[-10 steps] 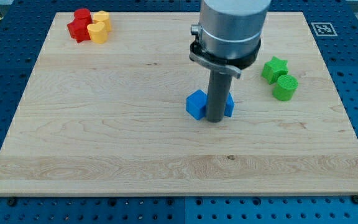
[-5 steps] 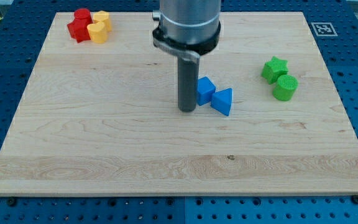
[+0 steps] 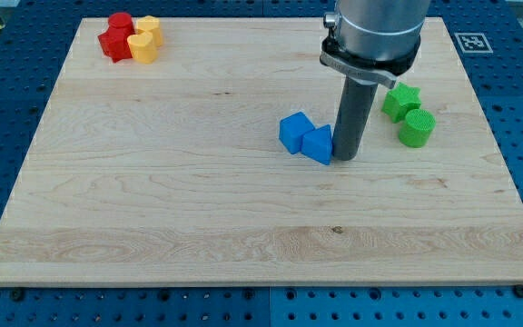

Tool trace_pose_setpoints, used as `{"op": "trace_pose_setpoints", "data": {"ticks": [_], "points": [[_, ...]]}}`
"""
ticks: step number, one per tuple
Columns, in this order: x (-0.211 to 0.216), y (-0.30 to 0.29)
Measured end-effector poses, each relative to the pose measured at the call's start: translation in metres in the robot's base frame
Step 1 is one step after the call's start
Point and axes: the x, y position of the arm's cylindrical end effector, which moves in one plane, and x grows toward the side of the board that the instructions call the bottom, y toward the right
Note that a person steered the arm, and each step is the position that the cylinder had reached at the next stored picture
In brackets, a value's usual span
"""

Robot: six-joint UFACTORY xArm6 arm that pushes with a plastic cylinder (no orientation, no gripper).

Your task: Push the blue blocks parallel to the left of the green blocks

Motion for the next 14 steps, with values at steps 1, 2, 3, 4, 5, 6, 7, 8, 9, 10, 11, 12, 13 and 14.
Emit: {"op": "trace_pose_setpoints", "data": {"ticks": [1,2,3,4,5,6,7,8,9,10,11,12,13,14], "points": [[0.028,0.000],[0.028,-0.021],[-0.010,-0.057],[-0.024,-0.055],[-0.017,-0.055],[0.020,-0.049],[0.061,-0.017],[0.063,0.042],[0.055,0.052],[0.048,0.052],[0.025,0.032],[0.017,0.006],[0.014,-0.002],[-0.021,-0.003]]}}
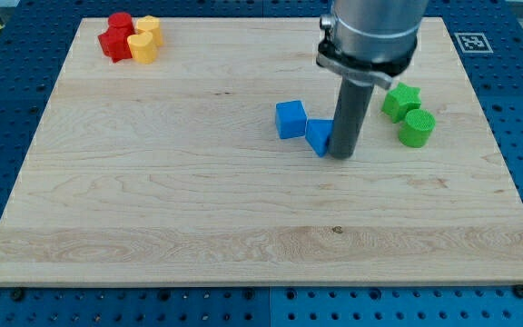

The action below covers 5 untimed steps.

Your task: Push the blue blocks parallel to the left of the green blocks

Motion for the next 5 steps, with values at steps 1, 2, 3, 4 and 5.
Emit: {"op": "trace_pose_setpoints", "data": {"ticks": [1,2,3,4,5], "points": [[-0.005,0.000],[0.018,0.001],[0.051,-0.010],[-0.002,-0.030],[-0.013,-0.030]]}}
